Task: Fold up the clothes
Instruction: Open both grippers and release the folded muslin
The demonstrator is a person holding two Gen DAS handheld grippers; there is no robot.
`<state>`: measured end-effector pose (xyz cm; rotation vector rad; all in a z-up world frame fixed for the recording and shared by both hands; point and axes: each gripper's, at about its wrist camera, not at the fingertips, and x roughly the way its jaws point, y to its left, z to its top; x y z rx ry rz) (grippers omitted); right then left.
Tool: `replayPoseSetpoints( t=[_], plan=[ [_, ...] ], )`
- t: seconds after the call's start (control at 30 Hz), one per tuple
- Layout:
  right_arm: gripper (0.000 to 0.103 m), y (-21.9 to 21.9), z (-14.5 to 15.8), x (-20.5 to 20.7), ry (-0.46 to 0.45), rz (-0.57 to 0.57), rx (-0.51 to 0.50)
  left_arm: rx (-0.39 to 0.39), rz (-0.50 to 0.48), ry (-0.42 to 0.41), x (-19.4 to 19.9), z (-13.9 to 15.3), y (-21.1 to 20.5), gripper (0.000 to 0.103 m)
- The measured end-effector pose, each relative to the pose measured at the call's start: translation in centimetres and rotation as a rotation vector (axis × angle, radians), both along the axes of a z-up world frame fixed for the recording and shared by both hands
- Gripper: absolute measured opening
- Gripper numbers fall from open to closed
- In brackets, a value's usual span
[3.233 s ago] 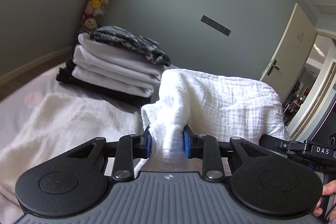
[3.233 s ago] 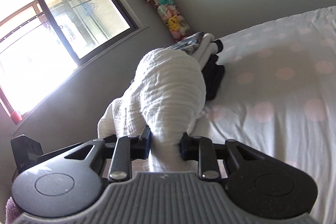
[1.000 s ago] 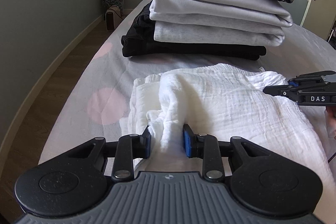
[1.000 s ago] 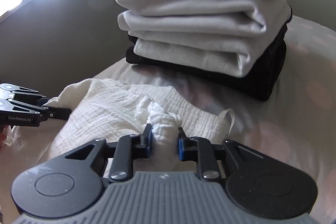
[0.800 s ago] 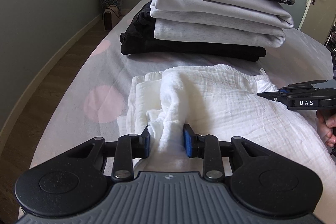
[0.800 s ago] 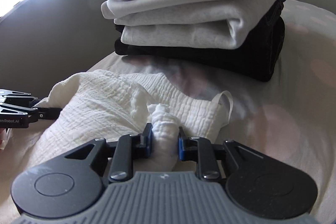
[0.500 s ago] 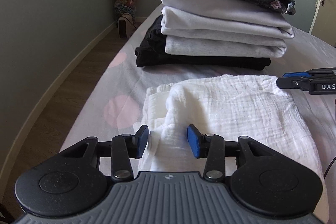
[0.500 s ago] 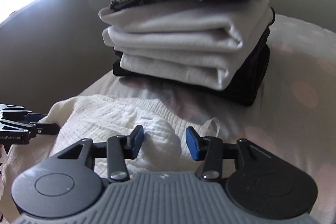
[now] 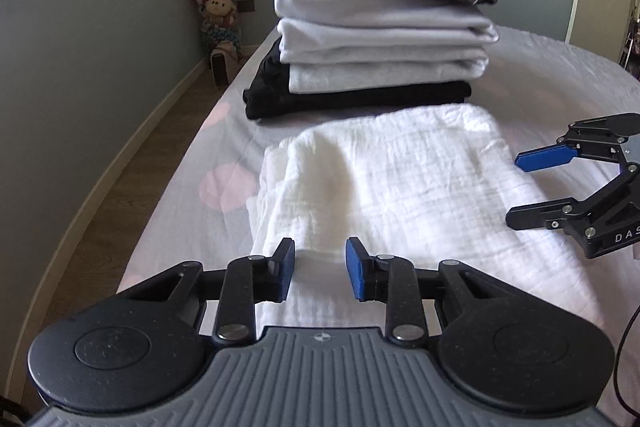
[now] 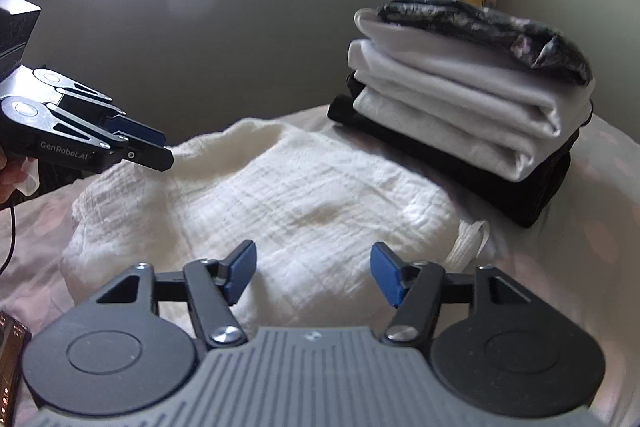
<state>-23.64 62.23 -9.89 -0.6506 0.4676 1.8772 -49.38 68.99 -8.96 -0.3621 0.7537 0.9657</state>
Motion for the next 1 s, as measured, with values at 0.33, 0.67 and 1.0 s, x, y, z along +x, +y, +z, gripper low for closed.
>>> replayPoseSetpoints(
  t=[0.33,0.67,1.0],
  plan=[
    [0.077,1.1,-4.1,0.5,0.029,-0.012,-0.065,-0.019,0.049,-0.043,-1.3,-2.8,0.4,0.032],
    [0.076,-1.5,0.0,1.0,0.035,-0.062,-0.043,0.026,0.068,-0.024,-0.6,1.7,-3.4,0.033],
    [0.083,-9.3,6.7,1.6,0.000,-0.091,0.106,0.172,0.082,-0.033,1.6,8.8,-10.5,0.057]
  ],
)
